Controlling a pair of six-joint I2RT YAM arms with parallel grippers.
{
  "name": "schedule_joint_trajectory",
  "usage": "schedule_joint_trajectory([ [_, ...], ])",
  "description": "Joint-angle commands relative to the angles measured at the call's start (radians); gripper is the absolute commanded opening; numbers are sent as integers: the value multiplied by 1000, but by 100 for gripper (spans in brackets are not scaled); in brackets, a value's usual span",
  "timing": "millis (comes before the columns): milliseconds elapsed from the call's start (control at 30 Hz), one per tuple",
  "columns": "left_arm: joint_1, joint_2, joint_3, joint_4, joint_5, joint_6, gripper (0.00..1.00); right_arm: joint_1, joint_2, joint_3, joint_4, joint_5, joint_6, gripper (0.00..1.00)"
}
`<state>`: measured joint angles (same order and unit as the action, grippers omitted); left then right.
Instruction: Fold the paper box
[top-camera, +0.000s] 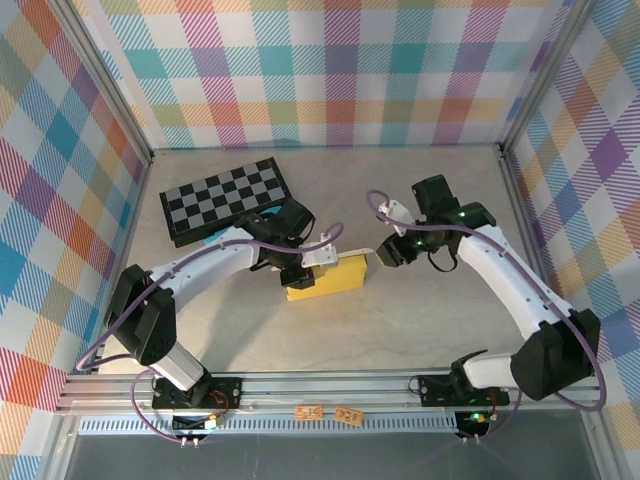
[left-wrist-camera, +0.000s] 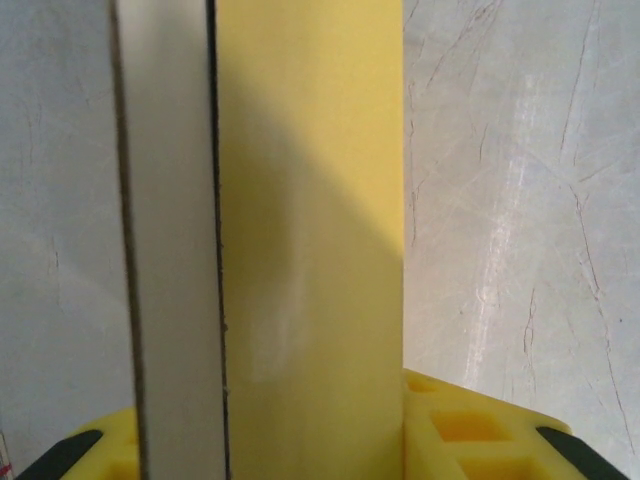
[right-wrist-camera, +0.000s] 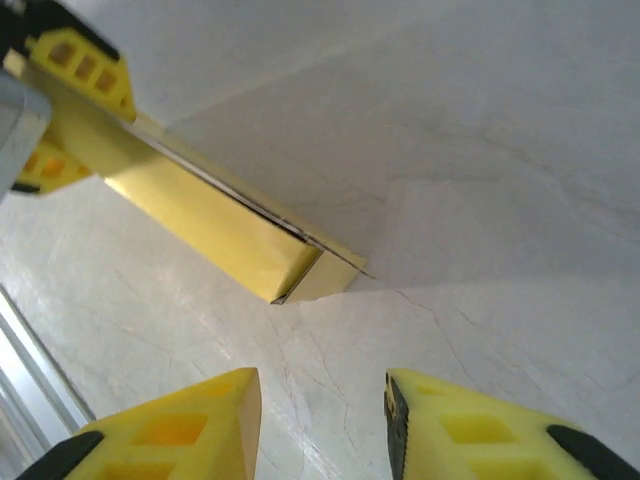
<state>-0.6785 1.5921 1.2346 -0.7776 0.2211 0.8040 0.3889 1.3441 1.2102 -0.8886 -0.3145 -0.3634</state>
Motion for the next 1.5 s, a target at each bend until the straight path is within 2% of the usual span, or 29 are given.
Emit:
schedule_joint_trajectory([
  [0, 13, 1, -28, -80, 13, 52, 35, 5, 51, 17, -35, -110, -162, 40],
  [133, 19, 0, -31, -73, 18, 55, 36, 5, 118, 82, -64, -141, -273, 44],
  [267, 20, -1, -32, -66, 20, 54, 36, 5, 198, 167, -95, -156, -321, 46],
  [433, 25, 3, -29, -58, 22, 46, 36, 5, 259, 220, -122, -189, -332, 39],
  [767, 28, 17, -12, -57, 29, 35, 36, 7, 275, 199, -98, -153, -328, 40],
  [1467, 30, 35, 9, -58, 33, 20, 35, 44, 311, 193, -87, -129, -295, 20],
])
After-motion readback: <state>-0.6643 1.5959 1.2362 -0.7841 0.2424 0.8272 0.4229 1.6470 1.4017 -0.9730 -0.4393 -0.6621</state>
